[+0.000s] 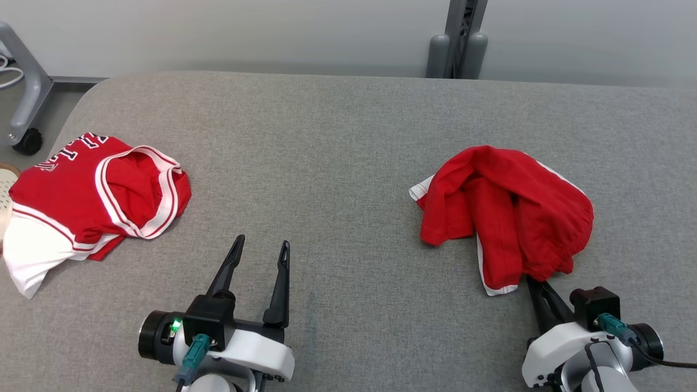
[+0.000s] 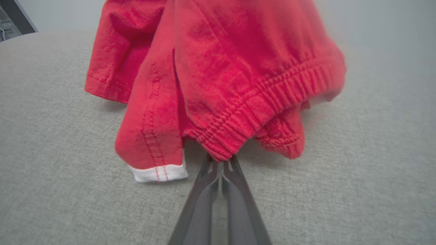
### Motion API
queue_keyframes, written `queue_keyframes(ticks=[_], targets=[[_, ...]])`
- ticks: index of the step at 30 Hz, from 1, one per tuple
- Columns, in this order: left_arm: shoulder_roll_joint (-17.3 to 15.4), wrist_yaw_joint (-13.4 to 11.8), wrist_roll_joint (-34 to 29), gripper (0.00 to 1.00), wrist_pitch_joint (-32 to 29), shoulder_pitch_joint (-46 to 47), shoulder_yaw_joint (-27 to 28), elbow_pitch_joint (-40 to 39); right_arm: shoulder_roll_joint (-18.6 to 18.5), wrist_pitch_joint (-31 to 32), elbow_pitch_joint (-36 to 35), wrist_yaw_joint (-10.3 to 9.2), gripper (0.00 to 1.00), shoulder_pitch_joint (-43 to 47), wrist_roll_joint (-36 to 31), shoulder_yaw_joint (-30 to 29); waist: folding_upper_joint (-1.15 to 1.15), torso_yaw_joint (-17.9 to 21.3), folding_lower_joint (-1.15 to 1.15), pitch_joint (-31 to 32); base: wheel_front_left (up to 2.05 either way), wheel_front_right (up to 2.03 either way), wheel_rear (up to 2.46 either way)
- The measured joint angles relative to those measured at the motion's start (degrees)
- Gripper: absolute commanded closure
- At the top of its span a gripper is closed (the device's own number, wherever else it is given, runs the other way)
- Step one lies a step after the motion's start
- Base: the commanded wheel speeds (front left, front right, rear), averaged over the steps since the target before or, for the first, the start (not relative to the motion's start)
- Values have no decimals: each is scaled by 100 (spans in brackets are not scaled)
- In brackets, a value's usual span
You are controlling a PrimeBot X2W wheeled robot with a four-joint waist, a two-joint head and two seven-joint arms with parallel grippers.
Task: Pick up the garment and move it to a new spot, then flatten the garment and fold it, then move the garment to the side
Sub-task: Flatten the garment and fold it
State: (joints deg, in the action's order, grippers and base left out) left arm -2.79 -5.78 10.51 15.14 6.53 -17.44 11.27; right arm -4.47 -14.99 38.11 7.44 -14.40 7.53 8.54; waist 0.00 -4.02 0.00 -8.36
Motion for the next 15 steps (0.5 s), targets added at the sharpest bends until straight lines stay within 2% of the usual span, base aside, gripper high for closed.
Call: queue_keyframes(ticks=[6,15], targets=[[0,-9,0,0,0,-10,4,25,-8,0,-255,0,100,66,-57,-29,0,82,0,105,0,0,0],[1,-20,18,0,0,-98,-2,44,-56,0,-1076,0,100,125,-152,-22,0,250,0,370,0,0,0]])
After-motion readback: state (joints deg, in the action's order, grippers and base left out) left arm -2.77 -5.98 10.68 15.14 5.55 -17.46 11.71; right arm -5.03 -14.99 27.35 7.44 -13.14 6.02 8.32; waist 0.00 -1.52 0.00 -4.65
